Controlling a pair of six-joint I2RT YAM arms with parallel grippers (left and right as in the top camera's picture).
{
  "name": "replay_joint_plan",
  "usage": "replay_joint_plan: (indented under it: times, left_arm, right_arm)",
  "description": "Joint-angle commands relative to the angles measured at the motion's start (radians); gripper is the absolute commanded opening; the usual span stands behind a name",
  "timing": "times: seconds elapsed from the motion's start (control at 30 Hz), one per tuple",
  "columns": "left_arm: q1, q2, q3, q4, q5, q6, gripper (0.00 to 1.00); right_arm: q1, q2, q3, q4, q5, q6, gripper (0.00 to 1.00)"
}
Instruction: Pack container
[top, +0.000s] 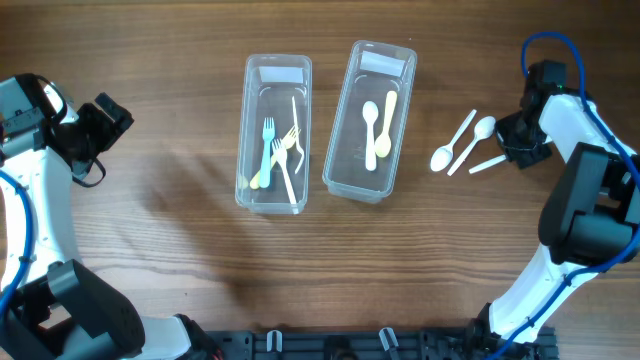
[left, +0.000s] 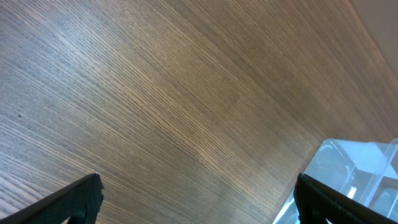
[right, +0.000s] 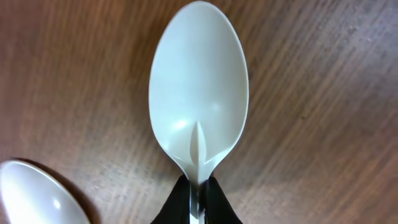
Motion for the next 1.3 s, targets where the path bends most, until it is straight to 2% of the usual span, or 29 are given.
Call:
replay_joint_plan:
  times: [0.0, 0.07, 0.2, 0.33, 0.47, 0.63, 0.7, 0.73, 0.8, 0.97, 1.1, 1.27]
  left_arm:
    - [0.003, -0.013, 0.01, 0.002, 0.001, -0.009, 1.0]
    - [0.003, -0.013, 0.01, 0.002, 0.001, -0.008, 1.0]
    - [0.003, -0.013, 0.01, 0.002, 0.002, -0.009, 1.0]
    - [0.003, -0.013, 0.01, 0.002, 0.002, -0.008, 1.0]
    - [0.003, -0.013, 0.01, 0.002, 0.002, -0.009, 1.0]
    - [0.003, -0.013, 0.01, 0.002, 0.001, -0.008, 1.0]
    - [0.003, -0.013, 0.01, 0.002, 0.001, -0.009, 1.0]
    - [0.003, -0.013, 0.01, 0.002, 0.002, -0.008, 1.0]
    - [0.003, -0.013, 0.01, 0.002, 0.002, -0.009, 1.0]
    - [0.003, -0.013, 0.01, 0.002, 0.002, -0.009, 1.0]
    - [0.003, -0.013, 0.01, 0.002, 0.002, -0.009, 1.0]
    - [0.003, -0.013, 0.01, 0.002, 0.001, -0.008, 1.0]
  right_arm:
    - [0.0, -0.067, 0.056, -0.058, 0.109, -0.096, 0.04]
    - [0.012, -0.169, 0.13, -0.047, 0.032, -0.267, 0.04]
    - [0.076, -0.302, 0.158, 0.068, -0.238, -0.476, 0.04]
    - [0.228, -0.339, 0.158, 0.172, -0.409, -0.512, 0.05]
    - [0.414, -0.304, 0.153, 0.2, -0.357, -0.527, 0.05]
    - [0.548, -0.232, 0.153, 0.203, -0.222, -0.524, 0.06]
    - [0.566, -0.212, 0.153, 0.204, -0.223, -0.524, 0.33]
    - [0.569, -0.209, 0.153, 0.204, -0.223, -0.524, 0.49]
    - [0.569, -0.203, 0.153, 0.212, -0.222, -0.526, 0.57]
    - [0.505, -0.276, 0.189, 0.198, -0.053, -0.492, 0.56]
    - [0.383, -0.363, 0.238, 0.022, 0.066, -0.349, 0.52]
    - [0.203, -0.381, 0.232, -0.229, 0.068, -0.261, 0.52]
